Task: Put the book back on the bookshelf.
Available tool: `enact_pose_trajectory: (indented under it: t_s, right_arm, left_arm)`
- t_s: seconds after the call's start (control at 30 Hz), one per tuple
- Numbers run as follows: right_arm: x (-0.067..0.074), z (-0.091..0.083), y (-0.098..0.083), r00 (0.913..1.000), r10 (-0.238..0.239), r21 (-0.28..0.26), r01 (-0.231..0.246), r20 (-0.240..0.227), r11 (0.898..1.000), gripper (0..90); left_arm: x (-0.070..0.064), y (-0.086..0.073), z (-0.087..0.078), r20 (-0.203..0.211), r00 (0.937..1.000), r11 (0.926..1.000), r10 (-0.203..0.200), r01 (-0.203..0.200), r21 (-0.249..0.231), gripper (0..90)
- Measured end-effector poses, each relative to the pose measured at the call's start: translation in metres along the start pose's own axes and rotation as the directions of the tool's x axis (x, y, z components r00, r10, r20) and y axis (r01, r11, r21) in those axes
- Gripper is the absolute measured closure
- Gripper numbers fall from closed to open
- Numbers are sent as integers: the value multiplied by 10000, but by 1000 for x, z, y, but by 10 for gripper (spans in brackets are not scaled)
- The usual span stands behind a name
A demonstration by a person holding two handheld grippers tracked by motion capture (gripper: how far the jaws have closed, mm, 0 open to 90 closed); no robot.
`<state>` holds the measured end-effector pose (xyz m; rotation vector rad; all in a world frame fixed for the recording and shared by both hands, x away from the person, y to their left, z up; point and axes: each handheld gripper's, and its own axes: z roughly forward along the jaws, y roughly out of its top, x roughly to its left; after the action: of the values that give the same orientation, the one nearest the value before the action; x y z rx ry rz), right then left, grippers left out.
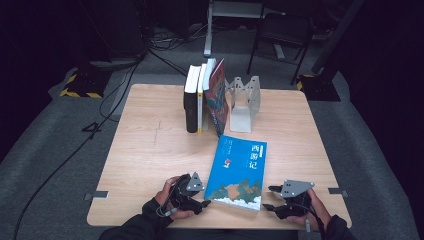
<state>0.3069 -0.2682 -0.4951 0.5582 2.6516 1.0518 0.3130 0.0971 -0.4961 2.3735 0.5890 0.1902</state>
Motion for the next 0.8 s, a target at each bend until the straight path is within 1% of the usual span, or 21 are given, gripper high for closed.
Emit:
enact_pose_trajectory:
  t_s: [0.03, 0.1, 0.17, 0.27, 0.3, 0.37, 0.43, 0.53, 0.57, 0.6, 0.63, 0.67, 0.73, 0.77, 0.8]
  right_arm:
    - [0, 2, 1, 9999, 31, -25, -31, 95, 10000, 340]
    - [1, 5, 5, 9999, 85, -57, -85, 82, 9999, 330]
    - [2, 7, 7, 9999, -56, 35, 55, 156, 10000, 305]
    - [1, 7, 7, 9999, -63, 24, 62, 104, 10000, 306]
    - [1, 6, 8, 9998, -146, 6, 145, 109, 9999, 306]
    - [0, 5, 8, 9999, -113, -44, 114, 59, 9999, 306]
    - [1, 4, 9, 9996, -248, -82, 249, 121, 9997, 321]
    - [2, 4, 11, 9994, -302, -97, 304, 194, 9995, 326]
    - [2, 3, 11, 9994, -238, -183, 243, 253, 9995, 336]
    - [0, 2, 13, 9997, -152, -349, 160, 211, 9993, 341]
    - [0, 2, 16, 9996, -143, -412, 153, 244, 9990, 341]
    - [0, 2, 17, 9994, -221, -418, 232, 268, 9989, 341]
    - [1, 2, 21, 9991, -275, -497, 291, 328, 9983, 340]
    - [1, 2, 21, 9991, -275, -497, 291, 328, 9983, 340]
    - [0, 0, 24, 9993, -166, -680, 189, 338, 9975, 334]
  left_arm:
    - [0, -1, 0, -138, 9999, 10000, -25, 25, 14, 269]
    - [1, -1, 0, -214, 9997, 10000, -79, 79, -7, 231]
    - [2, -2, -2, -211, 9997, 9999, -135, 132, -103, 222]
    - [3, -1, -6, -152, 9998, 9994, -156, 151, -303, 216]
    - [2, -1, -7, -191, 9998, 9994, -91, 84, -346, 216]
    - [0, 0, -8, -83, 10000, 9992, -19, 16, -411, 223]
    - [-3, 1, -8, -79, 9998, 9991, 156, -159, -399, 223]
    - [-6, 3, -9, 16, 9997, 9986, 253, -252, -475, 223]
    - [-7, 5, -9, 64, 9994, 9981, 338, -334, -522, 223]
    - [-7, 6, -9, 112, 9994, 9979, 328, -321, -555, 223]
    - [-8, 8, -9, 154, 9989, 9976, 453, -444, -539, 225]
    - [-11, 11, -10, 130, 9981, 9963, 608, -599, -614, 225]
    - [-13, 13, -11, 151, 9977, 9958, 659, -648, -644, 228]
    - [-17, 17, -12, 167, 9970, 9941, 755, -739, -789, 228]
    - [-18, 19, -12, 247, 9960, 9928, 857, -833, -861, 229]
